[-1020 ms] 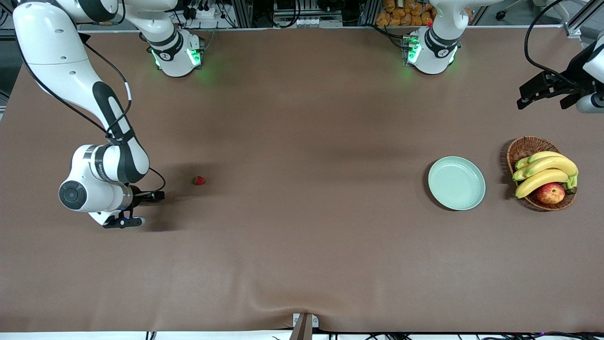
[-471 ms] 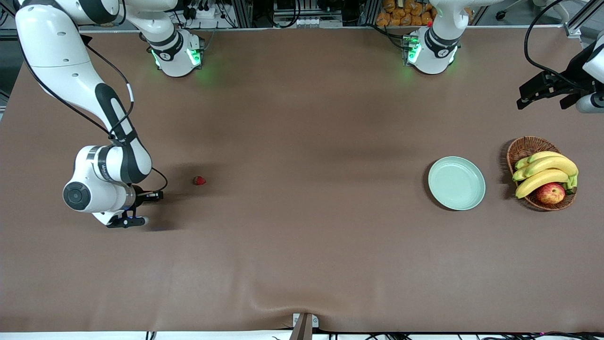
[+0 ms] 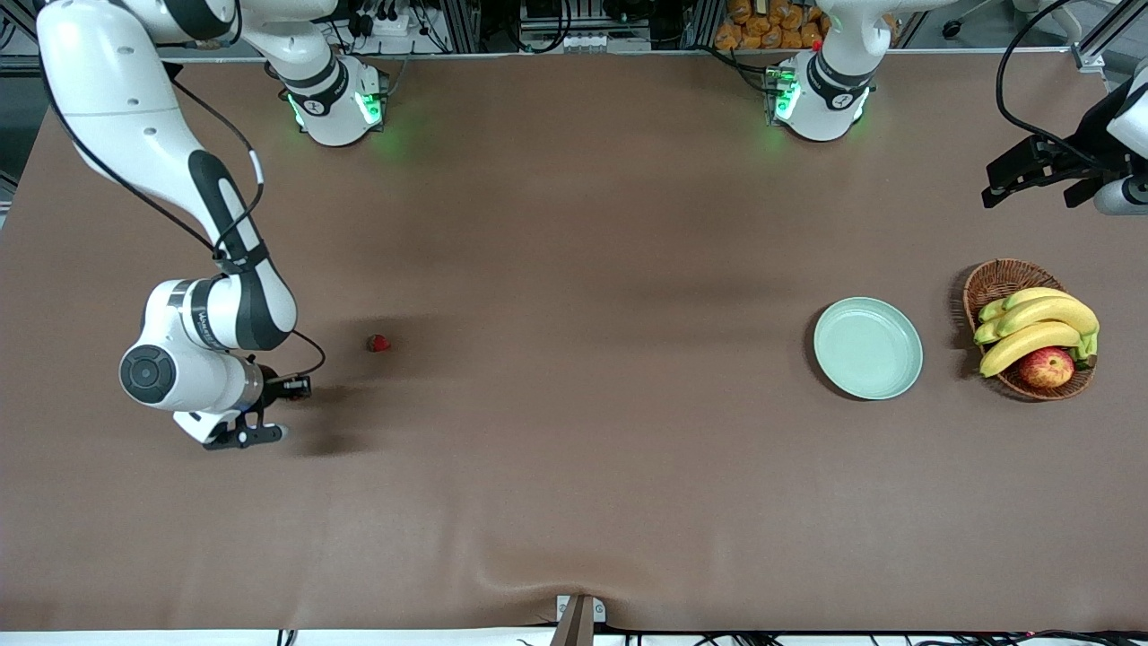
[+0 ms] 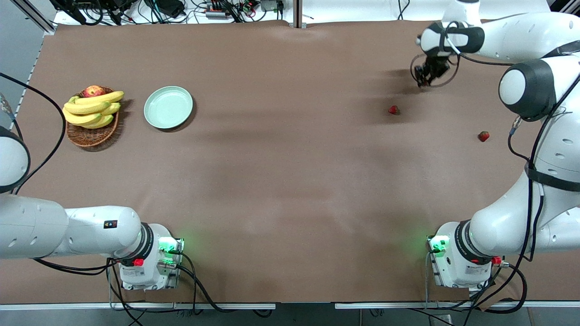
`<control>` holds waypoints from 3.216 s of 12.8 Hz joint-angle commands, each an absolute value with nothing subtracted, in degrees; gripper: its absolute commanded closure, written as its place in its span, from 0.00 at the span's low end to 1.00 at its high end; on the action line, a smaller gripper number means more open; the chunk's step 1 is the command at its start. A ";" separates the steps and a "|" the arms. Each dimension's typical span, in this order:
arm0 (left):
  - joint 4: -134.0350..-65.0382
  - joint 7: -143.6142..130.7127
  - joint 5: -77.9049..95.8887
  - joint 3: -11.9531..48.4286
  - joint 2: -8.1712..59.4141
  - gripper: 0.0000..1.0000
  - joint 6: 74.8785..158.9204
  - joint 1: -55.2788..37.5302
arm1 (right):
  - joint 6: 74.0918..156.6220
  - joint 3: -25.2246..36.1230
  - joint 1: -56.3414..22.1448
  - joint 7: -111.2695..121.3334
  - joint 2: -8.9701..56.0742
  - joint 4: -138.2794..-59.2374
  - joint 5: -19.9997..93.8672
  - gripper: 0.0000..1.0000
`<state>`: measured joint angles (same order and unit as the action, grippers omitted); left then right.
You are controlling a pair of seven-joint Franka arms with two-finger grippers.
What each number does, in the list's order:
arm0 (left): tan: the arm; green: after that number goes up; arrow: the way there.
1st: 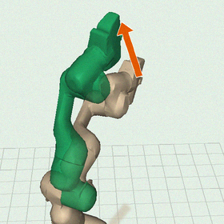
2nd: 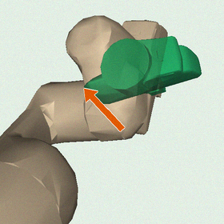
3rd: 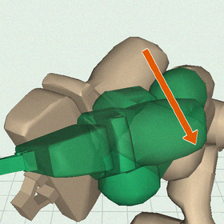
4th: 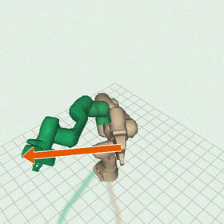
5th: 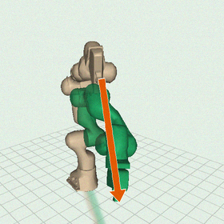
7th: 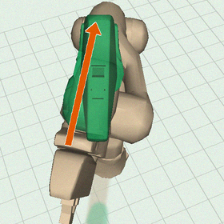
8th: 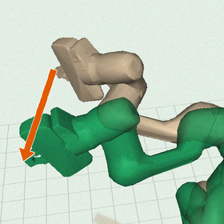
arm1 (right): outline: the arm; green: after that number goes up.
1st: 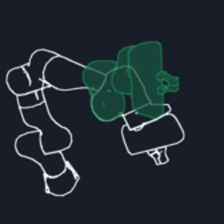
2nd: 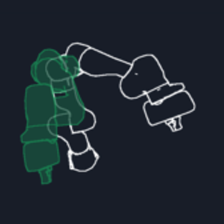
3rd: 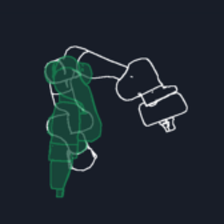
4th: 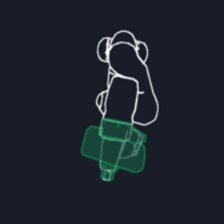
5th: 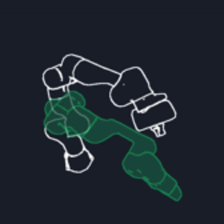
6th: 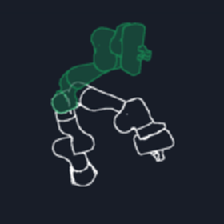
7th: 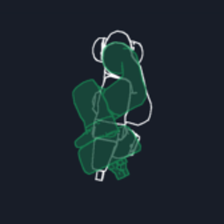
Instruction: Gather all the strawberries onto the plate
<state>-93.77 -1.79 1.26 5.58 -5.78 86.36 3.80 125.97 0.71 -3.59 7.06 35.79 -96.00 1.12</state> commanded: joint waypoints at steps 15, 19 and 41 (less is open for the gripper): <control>-90.71 -2.11 0.18 12.29 0.34 0.00 91.49 2.90 | 127.88 0.97 -43.94 -13.27 45.17 -88.68 29.36 0.74; -90.88 -3.16 -0.09 16.25 4.82 0.00 94.30 2.90 | 128.06 1.58 -42.02 -12.83 44.04 -87.03 28.39 0.00; -83.58 -127.77 -11.51 18.54 45.25 0.00 125.06 -32.43 | 113.29 3.69 -15.56 3.16 37.88 -99.84 8.88 0.00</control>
